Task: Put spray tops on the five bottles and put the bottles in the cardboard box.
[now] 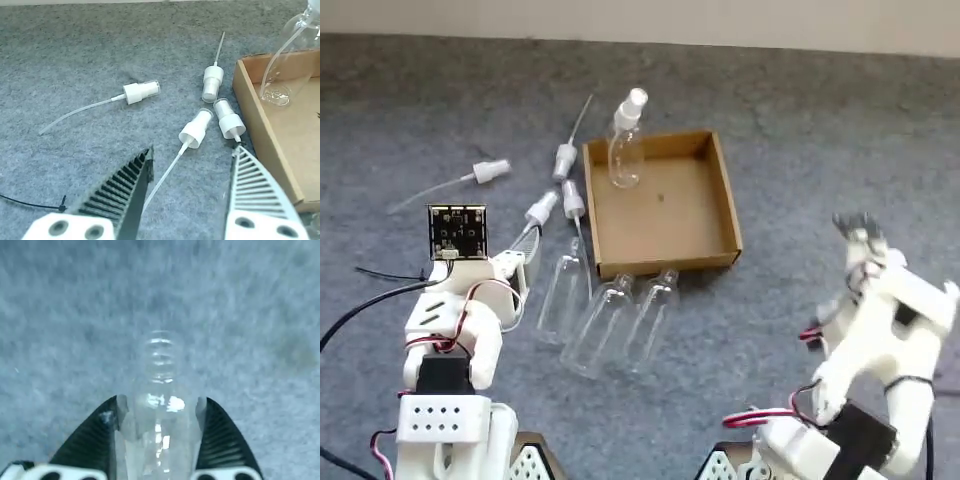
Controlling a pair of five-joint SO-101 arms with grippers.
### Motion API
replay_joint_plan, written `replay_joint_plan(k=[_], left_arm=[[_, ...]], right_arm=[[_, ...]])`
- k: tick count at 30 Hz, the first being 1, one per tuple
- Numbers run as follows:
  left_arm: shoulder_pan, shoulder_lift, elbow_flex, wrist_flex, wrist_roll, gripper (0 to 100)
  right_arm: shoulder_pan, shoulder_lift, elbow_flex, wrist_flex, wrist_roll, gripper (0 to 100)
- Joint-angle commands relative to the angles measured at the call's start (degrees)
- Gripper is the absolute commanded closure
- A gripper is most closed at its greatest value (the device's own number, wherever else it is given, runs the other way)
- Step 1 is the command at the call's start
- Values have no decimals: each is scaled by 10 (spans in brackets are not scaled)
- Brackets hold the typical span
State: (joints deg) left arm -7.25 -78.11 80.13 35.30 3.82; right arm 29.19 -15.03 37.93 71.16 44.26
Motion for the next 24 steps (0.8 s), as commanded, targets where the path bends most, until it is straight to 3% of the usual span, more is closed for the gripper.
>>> replay_joint_plan(k=[1,6,17,24], left_arm=[[-5,-8,-4,-14,3,772],[-5,-8,-4,-14,3,772],[-5,-8,-4,-14,3,772],[-5,-8,-4,-14,3,772]], right_arm=[[-117,7,-115,-8,-121,967],[-136,161,-279,8,-182,967],[-124,502,-718,155,-185,965],[-125,618,-868,250,-182,817]])
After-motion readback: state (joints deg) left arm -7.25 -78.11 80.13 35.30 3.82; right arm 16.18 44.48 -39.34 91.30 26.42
